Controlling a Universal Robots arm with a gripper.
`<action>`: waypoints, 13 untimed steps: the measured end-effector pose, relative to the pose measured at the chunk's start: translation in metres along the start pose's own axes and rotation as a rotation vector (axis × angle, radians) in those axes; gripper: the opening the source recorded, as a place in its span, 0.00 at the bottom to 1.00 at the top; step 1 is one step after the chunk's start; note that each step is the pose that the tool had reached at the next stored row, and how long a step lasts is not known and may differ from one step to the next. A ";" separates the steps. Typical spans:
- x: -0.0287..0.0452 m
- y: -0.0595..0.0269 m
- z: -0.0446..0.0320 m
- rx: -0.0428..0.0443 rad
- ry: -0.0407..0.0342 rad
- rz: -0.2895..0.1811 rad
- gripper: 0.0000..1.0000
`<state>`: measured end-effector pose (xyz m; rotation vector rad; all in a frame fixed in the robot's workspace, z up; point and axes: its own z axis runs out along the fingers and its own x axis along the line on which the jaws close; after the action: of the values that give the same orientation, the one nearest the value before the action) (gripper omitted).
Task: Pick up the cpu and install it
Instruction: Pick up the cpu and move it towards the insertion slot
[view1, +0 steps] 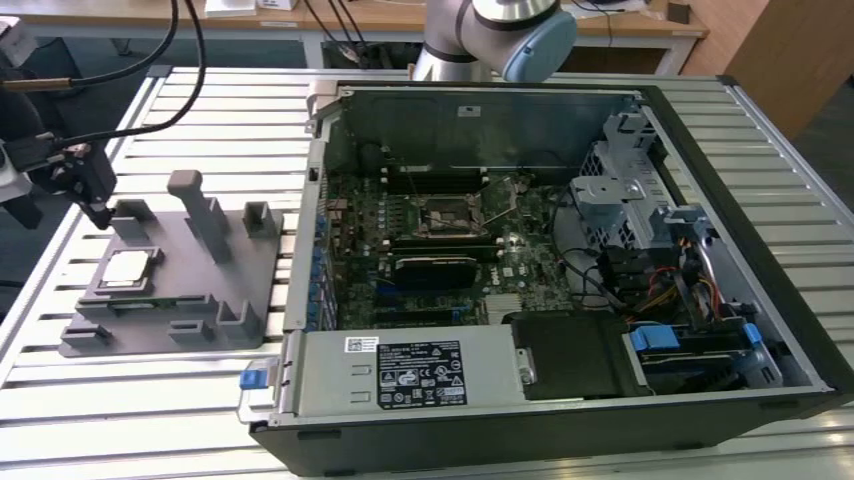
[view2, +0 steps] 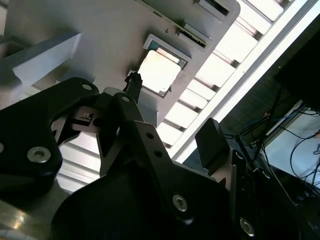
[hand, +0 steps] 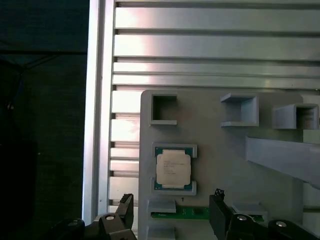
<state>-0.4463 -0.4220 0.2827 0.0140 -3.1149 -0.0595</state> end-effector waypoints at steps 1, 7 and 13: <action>0.0000 0.0000 0.0013 0.0000 0.0000 0.000 0.70; -0.0010 -0.0003 0.0076 0.0000 0.0002 0.000 0.70; -0.0029 -0.0005 0.0140 0.0000 0.0000 0.000 0.70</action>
<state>-0.4438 -0.4220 0.2686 0.0139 -3.1148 -0.0596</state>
